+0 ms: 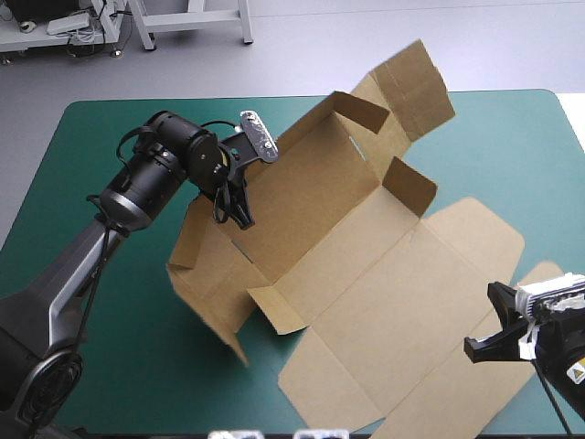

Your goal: Fold the box

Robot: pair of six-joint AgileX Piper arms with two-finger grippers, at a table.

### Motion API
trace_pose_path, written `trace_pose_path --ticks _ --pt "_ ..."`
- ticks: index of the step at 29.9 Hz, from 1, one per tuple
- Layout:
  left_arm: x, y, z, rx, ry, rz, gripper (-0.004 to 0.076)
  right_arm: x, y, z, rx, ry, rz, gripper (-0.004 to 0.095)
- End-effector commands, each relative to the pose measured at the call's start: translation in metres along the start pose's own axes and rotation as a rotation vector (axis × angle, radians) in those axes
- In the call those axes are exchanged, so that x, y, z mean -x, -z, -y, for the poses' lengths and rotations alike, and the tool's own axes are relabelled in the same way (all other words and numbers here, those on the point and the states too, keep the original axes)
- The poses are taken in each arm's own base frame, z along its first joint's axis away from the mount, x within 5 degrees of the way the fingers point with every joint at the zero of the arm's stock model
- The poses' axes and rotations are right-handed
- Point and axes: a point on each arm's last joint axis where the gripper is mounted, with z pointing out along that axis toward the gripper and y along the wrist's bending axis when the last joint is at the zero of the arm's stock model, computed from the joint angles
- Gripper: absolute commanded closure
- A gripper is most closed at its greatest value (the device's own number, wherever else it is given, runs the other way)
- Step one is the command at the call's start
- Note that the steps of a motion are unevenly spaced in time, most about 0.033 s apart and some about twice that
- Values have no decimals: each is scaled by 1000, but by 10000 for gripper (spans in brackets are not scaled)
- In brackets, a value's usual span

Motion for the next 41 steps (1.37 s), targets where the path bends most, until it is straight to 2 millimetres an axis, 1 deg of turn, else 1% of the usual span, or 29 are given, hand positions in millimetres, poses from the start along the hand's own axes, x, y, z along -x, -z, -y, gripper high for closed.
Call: trace_pose_path --ticks 1,6,11,14,17,19,23,27,31,36,41 --pt "13 35 7 148 -78 97 732 30 12 0 -19 2 144 926" --pt "29 41 21 220 -165 157 733 49 6 3 -14 -26 124 926" --pt "40 44 35 286 -243 177 733 73 -11 9 -2 -45 69 926" --pt "41 42 39 338 -302 188 733 88 -19 11 12 -53 47 926" --pt "38 40 41 371 -336 211 733 103 -27 12 32 -63 46 926" --pt "34 36 43 401 -373 203 733 115 -30 13 47 -58 45 927" --pt "23 34 47 445 -424 223 733 135 -37 12 94 -43 16 926" --pt "10 41 53 494 -473 316 733 153 -43 12 131 -47 -7 926" --pt "-7 41 60 493 -489 323 733 167 -51 12 166 -59 -10 926" --pt "-20 30 71 475 -532 341 733 180 -72 17 181 -70 -43 926" --pt "-32 29 77 539 -546 419 733 187 -99 24 195 -84 -112 925"
